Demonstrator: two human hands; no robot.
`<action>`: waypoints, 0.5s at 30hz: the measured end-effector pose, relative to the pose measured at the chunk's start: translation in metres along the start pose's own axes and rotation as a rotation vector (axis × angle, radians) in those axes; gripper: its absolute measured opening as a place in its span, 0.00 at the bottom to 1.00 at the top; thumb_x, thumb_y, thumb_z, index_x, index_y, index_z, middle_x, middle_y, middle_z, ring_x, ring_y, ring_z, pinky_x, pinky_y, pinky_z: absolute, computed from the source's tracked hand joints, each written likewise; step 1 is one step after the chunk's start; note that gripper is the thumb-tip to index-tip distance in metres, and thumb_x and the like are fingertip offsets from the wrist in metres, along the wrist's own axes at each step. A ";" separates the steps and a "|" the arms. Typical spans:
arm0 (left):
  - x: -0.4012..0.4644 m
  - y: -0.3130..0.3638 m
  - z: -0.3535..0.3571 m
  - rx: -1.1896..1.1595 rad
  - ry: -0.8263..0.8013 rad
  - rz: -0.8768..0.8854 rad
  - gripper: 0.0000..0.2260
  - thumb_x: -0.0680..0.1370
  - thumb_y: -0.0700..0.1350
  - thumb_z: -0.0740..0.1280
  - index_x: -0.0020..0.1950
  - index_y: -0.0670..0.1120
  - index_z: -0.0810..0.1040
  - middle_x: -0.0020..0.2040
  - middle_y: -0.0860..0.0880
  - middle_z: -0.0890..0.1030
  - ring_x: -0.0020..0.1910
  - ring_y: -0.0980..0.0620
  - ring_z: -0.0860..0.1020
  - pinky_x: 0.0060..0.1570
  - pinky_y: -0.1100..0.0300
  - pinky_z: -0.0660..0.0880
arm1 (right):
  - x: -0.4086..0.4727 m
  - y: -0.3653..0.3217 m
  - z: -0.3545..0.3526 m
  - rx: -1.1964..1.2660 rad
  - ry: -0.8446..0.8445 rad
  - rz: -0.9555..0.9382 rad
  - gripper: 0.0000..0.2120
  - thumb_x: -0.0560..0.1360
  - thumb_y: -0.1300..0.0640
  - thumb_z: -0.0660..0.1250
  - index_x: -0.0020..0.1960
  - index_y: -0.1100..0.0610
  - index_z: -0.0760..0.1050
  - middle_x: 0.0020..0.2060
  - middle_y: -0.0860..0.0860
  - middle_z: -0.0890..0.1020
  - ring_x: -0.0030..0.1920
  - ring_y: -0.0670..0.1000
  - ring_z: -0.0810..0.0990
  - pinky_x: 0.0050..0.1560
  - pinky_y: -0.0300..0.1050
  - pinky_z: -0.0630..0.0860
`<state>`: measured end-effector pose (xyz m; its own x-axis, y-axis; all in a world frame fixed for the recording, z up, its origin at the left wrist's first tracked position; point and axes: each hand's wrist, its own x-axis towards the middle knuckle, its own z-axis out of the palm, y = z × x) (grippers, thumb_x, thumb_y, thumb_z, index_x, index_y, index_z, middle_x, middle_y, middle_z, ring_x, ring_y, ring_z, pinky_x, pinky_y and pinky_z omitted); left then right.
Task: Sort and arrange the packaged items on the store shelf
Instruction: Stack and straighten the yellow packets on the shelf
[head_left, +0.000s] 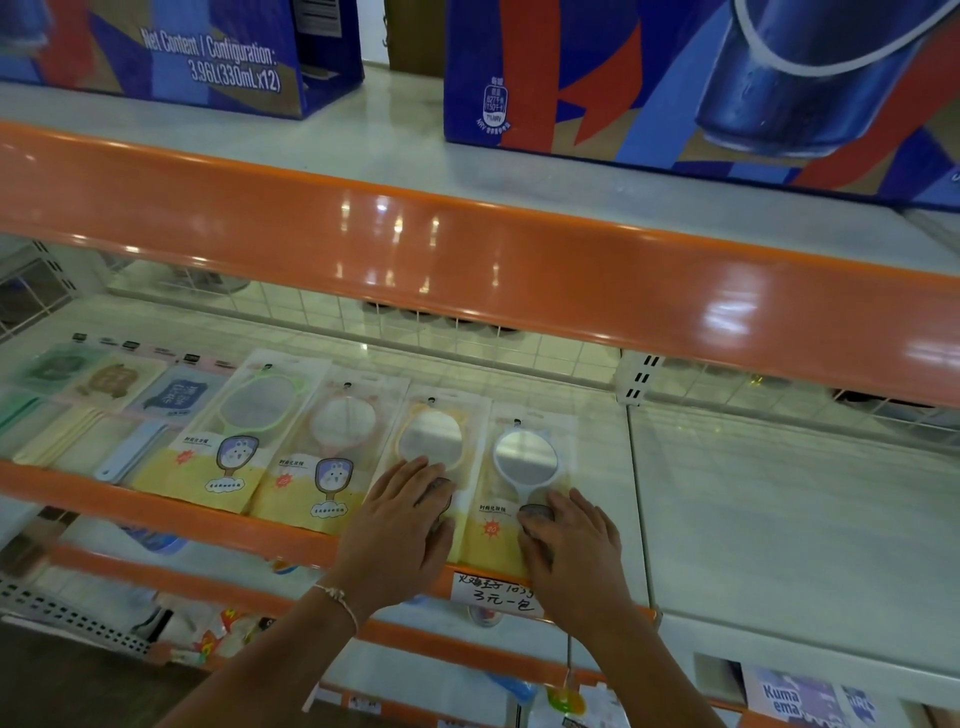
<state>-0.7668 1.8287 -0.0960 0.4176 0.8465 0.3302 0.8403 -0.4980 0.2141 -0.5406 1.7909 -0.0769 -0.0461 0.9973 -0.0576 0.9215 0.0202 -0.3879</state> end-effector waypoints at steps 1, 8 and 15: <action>0.000 0.001 -0.001 0.000 0.003 0.003 0.17 0.78 0.52 0.60 0.62 0.47 0.78 0.65 0.48 0.76 0.70 0.48 0.69 0.70 0.49 0.66 | 0.001 0.000 0.001 0.000 0.009 0.001 0.18 0.79 0.43 0.56 0.65 0.42 0.75 0.72 0.47 0.70 0.76 0.54 0.61 0.77 0.53 0.53; 0.000 0.000 -0.003 -0.095 0.060 -0.004 0.15 0.78 0.52 0.61 0.60 0.47 0.78 0.64 0.49 0.76 0.70 0.49 0.69 0.70 0.49 0.66 | 0.001 -0.003 -0.001 0.074 0.157 -0.038 0.13 0.77 0.45 0.61 0.55 0.48 0.79 0.57 0.46 0.81 0.61 0.51 0.77 0.67 0.53 0.73; 0.001 -0.001 -0.007 -0.236 0.118 -0.049 0.16 0.79 0.50 0.58 0.61 0.46 0.78 0.61 0.49 0.78 0.65 0.51 0.72 0.68 0.52 0.68 | -0.008 -0.016 -0.019 0.136 0.200 -0.003 0.12 0.77 0.51 0.66 0.58 0.52 0.82 0.61 0.50 0.80 0.64 0.52 0.74 0.65 0.39 0.63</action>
<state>-0.7699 1.8291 -0.0891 0.3236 0.8499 0.4158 0.7490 -0.4986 0.4363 -0.5479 1.7843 -0.0524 0.0413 0.9917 0.1219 0.8603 0.0267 -0.5091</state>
